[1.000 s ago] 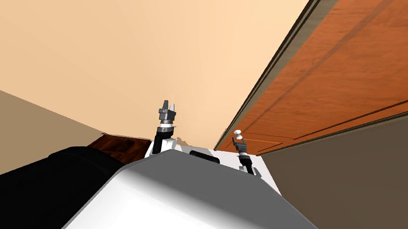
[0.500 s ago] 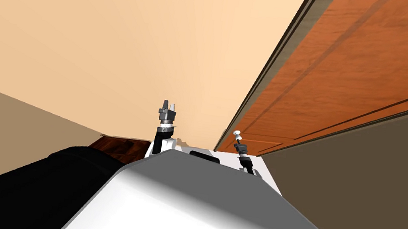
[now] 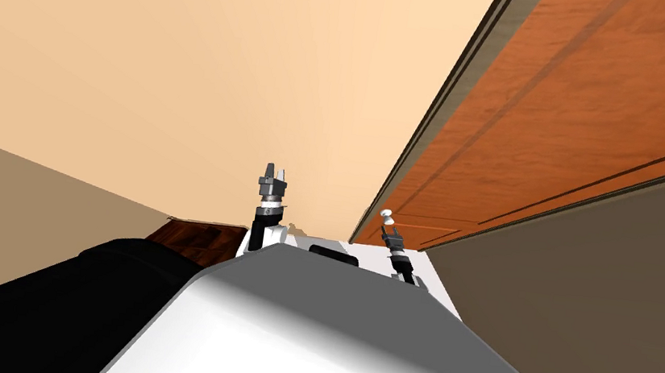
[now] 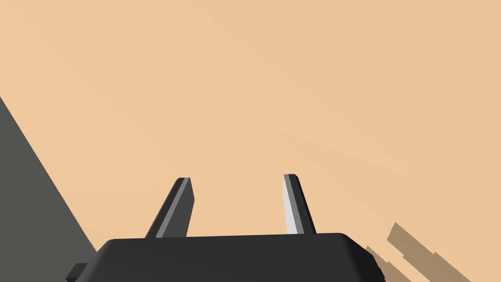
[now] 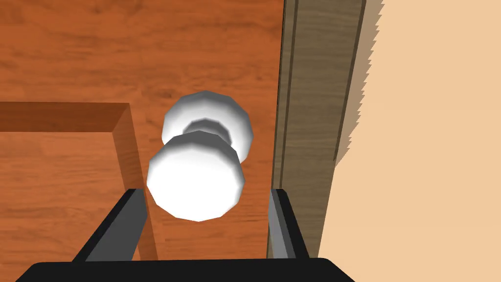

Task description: Pull the door open

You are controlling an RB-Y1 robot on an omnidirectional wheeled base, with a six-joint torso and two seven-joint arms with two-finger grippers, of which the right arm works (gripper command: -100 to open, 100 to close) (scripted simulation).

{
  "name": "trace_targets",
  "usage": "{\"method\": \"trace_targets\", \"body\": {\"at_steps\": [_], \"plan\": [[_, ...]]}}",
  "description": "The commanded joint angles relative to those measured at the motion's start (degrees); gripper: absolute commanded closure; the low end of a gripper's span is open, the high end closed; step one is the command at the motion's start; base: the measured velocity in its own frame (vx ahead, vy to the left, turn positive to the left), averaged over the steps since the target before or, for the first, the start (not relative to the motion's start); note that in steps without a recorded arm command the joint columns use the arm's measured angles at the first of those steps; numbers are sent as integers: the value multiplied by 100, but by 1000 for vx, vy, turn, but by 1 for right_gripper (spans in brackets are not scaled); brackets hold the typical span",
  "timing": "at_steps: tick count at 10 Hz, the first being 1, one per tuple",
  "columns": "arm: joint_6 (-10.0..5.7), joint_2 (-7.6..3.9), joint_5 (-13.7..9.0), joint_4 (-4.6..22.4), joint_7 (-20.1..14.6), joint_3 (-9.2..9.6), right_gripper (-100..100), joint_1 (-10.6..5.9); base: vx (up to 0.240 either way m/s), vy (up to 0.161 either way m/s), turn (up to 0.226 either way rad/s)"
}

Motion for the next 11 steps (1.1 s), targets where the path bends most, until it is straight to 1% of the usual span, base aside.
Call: {"method": "trace_targets", "body": {"at_steps": [1, 4, 5, 6, 9, 11], "plan": [[-22, -45, 14, -21, -31, 17, -100, 13, -178, 17, -25], [-59, -135, 41, -70, -92, 52, -100, 36, -213, -46, -30], [-47, -115, 37, -67, -78, 46, -100, 34, -102, -27, -6], [-43, -91, 33, -32, -50, 25, -100, -4, 78, 41, 33], [-30, -35, 24, 37, 15, -18, -100, -86, 195, 42, 24], [-19, 9, 17, 92, 66, -52, -100, -150, 201, -28, 30]]}}
